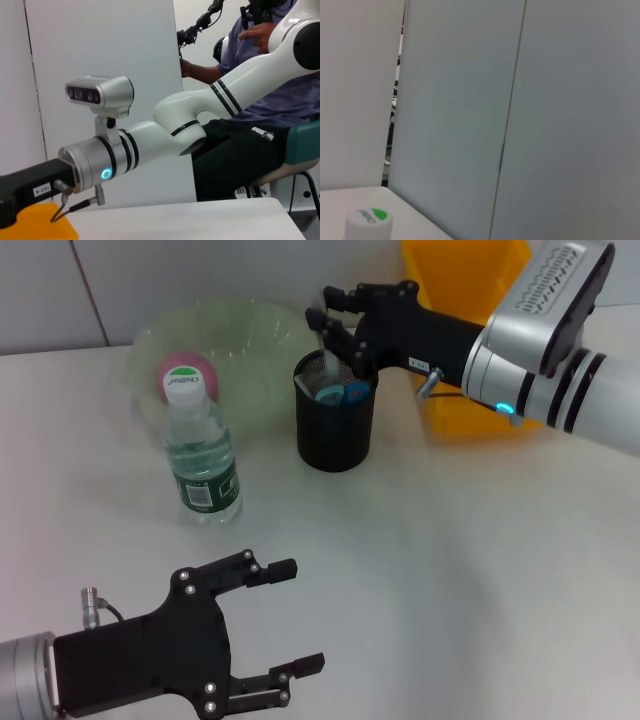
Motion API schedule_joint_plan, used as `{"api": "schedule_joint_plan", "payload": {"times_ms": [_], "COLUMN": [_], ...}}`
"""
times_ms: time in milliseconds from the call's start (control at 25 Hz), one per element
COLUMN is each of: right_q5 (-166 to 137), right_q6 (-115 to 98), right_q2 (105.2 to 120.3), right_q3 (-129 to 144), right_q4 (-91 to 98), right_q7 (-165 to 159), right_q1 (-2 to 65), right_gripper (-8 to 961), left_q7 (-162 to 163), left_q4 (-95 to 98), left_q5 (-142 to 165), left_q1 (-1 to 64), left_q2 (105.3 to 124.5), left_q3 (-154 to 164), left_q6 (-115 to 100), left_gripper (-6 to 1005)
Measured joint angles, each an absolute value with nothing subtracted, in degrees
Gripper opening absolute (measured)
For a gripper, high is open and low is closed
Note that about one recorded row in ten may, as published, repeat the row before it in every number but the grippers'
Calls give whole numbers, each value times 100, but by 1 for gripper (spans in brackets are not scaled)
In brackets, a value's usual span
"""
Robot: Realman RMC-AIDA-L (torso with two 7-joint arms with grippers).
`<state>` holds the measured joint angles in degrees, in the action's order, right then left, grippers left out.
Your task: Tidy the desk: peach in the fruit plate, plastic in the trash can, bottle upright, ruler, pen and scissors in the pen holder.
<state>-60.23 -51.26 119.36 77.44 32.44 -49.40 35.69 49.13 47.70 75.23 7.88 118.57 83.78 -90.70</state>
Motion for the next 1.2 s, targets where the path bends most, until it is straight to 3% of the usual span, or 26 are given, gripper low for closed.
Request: {"api": "schedule_joint_plan", "payload": {"times_ms": [280, 320, 400, 440, 480, 520, 560, 600, 680, 1000, 1200], "right_q5": [-6080, -6223, -6803, -6803, -7174, -7174, -7705, -7705, -8587, -10434, -10952], "right_q6": [-5374, -5542, -6304, -6304, -7012, -7012, -7889, -7889, -8945, -9573, -9568], "right_q2": [11899, 11844, 11579, 11579, 11381, 11381, 11195, 11195, 11052, 11111, 11301], "right_q3": [7732, 7734, 7620, 7620, 7314, 7314, 6779, 6779, 5930, 5043, 5053], "right_q4": [3379, 3562, 4288, 4288, 4761, 4761, 5005, 5005, 4988, 4011, 3514], "right_q7": [-5350, -5658, -6809, -6809, -7456, -7456, -7734, -7734, -7777, -6717, -6212], "right_q1": [3448, 3355, 2961, 2961, 2703, 2703, 2557, 2557, 2521, 2506, 2546], "right_gripper": [426, 450, 499, 523, 548, 572, 597, 661, 788, 791, 790], "left_q7": [4916, 4929, 5002, 5058, 5149, 5149, 5191, 5210, 5256, 5189, 5156], "left_q4": [4773, 4774, 4797, 4812, 4820, 4820, 4816, 4801, 4736, 4115, 3890], "left_q5": [7524, 7524, 7522, 7524, 7524, 7524, 7523, 7523, 7535, 7557, 7558], "left_q1": [795, 795, 793, 790, 784, 784, 783, 784, 817, 1111, 1238], "left_q2": [11848, 11845, 11837, 11834, 11834, 11834, 11838, 11840, 11842, 11846, 11845], "left_q3": [8361, 8359, 8352, 8332, 8260, 8260, 8196, 8156, 8113, 8112, 8110], "left_q6": [-9085, -9094, -9114, -9118, -9122, -9122, -9124, -9125, -9108, -8996, -8963], "left_gripper": [782, 782, 781, 781, 781, 781, 781, 781, 781, 782, 782]}}
